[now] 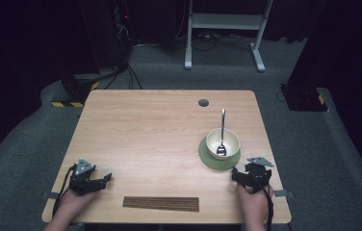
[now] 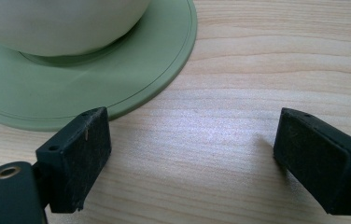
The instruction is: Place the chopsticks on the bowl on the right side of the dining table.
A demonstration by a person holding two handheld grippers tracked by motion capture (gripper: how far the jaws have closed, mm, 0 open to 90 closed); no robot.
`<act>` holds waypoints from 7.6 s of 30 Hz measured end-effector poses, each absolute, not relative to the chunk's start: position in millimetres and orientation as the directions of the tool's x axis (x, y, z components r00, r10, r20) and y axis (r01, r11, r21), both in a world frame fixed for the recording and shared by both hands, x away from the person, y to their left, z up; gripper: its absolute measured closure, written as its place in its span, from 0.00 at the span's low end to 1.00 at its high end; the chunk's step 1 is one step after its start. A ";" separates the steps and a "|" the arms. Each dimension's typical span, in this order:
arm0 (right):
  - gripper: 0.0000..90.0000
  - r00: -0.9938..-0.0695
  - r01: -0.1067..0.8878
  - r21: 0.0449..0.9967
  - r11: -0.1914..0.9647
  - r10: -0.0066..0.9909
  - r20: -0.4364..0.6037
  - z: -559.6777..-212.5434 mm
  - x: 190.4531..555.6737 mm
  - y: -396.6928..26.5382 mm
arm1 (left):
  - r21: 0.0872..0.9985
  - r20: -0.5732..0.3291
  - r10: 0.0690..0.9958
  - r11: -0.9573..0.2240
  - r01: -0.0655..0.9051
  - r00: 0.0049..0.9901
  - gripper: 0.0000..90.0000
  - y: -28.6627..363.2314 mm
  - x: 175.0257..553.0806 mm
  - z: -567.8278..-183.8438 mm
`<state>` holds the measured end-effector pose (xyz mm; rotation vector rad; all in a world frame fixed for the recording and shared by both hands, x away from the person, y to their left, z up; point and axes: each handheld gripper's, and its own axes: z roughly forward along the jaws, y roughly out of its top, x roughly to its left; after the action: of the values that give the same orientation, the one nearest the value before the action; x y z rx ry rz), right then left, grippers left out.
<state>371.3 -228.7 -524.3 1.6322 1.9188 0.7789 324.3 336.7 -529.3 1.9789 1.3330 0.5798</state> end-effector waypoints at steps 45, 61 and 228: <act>0.15 -0.491 0.554 0.752 0.358 0.870 -0.053 -508.4 337.8 -169.4 | 0.729 -0.006 0.915 -0.272 0.629 0.403 0.16 332.9 324.9 -529.8; 0.14 -0.578 0.509 0.752 0.419 0.814 -0.062 -512.4 337.0 -138.2 | 0.728 -0.008 0.913 -0.275 0.629 0.408 0.16 332.5 325.3 -529.6; 0.93 -0.737 0.395 0.765 0.509 0.673 -0.068 -498.1 320.3 -98.4 | 0.729 -0.009 0.912 -0.274 0.627 0.410 0.17 332.0 325.5 -529.7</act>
<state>320.3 -98.4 -498.1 0.8876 2.3987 1.0810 325.5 332.0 -529.7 2.0066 1.3043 0.5540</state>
